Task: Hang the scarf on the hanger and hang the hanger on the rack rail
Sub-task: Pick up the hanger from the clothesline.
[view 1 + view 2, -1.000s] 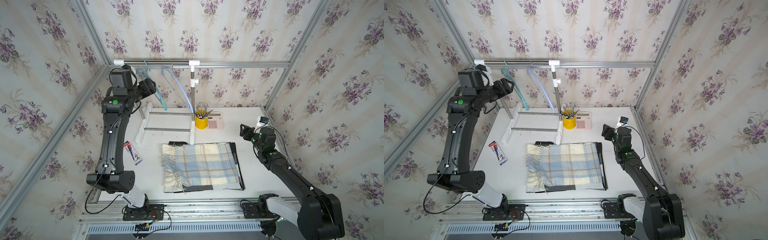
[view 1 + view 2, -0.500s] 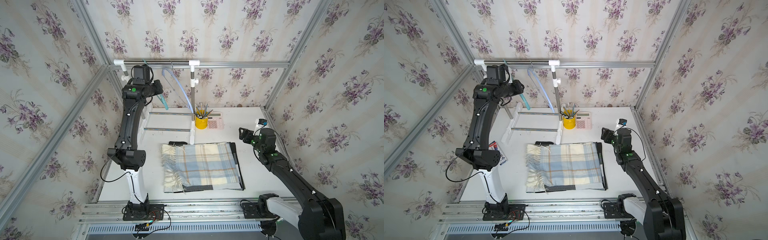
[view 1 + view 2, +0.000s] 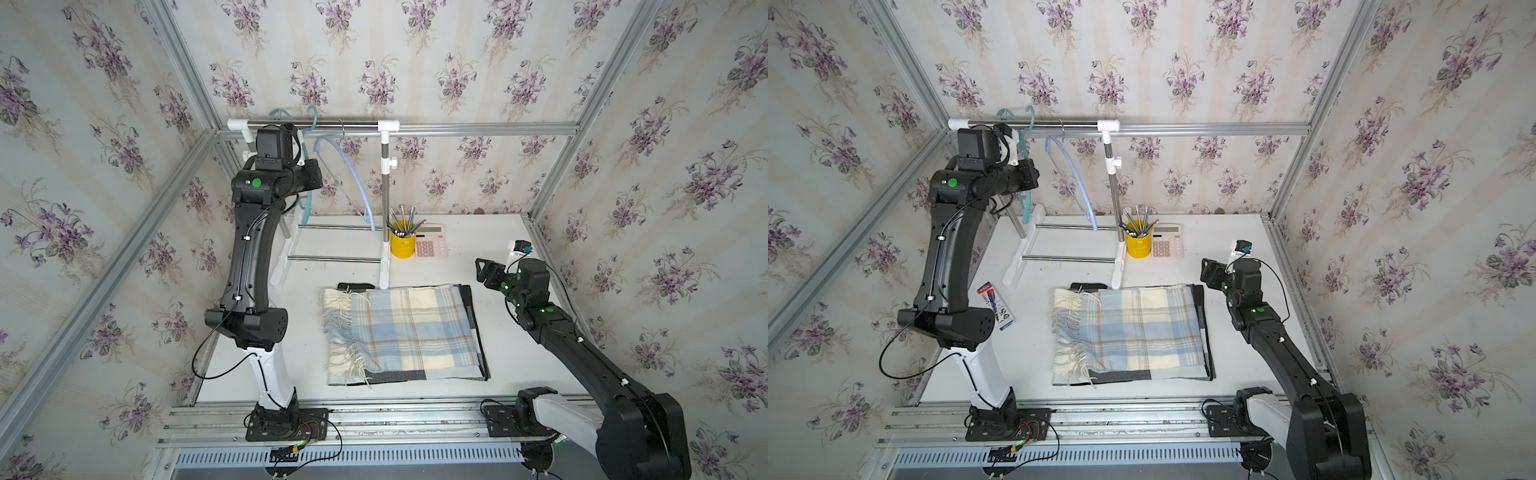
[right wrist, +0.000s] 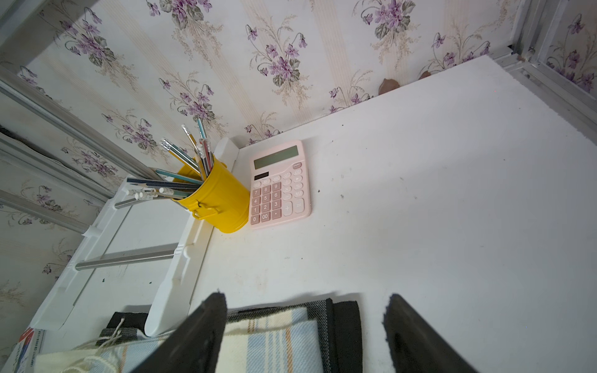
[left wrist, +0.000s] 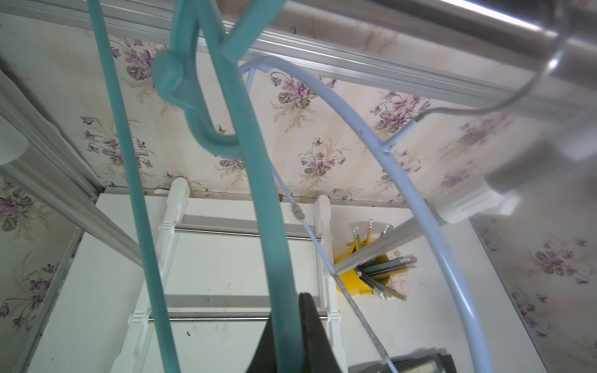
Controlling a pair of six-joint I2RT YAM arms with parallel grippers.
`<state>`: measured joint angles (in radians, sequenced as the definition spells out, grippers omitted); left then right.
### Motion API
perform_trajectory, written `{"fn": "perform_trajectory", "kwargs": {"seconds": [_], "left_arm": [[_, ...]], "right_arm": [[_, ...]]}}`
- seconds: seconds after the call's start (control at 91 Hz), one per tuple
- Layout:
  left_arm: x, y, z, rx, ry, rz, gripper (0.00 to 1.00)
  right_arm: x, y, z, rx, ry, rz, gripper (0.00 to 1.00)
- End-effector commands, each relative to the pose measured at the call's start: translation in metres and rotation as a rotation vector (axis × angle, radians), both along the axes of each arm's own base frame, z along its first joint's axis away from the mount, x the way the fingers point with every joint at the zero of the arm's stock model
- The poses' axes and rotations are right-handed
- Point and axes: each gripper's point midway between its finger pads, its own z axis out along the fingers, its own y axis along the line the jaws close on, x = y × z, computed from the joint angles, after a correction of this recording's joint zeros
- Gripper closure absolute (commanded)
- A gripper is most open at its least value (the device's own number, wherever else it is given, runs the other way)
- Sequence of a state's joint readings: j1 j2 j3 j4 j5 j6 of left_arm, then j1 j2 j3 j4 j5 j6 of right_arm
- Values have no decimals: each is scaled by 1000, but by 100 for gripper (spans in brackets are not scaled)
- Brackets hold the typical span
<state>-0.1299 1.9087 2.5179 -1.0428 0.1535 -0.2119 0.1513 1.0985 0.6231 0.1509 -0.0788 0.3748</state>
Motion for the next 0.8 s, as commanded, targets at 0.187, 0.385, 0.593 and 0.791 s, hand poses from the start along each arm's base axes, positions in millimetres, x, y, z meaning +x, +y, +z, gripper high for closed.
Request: {"fn": "perform_trajectory", "kwargs": {"seconds": [0.187, 0.385, 0.593, 0.791], "left_arm": [[-80, -42, 41, -145, -117, -299, 100], [-174, -51, 26, -227, -120, -417, 100], [-254, -82, -46, -550, 10, -606, 100], [-299, -135, -124, -746, 119, -760, 100]], "right_arm": [[0, 4, 3, 29, -18, 14, 19], [-4, 5, 10, 33, -33, 25, 19], [-27, 17, 8, 88, -44, 100, 19], [-52, 35, -27, 170, 52, 200, 25]]}}
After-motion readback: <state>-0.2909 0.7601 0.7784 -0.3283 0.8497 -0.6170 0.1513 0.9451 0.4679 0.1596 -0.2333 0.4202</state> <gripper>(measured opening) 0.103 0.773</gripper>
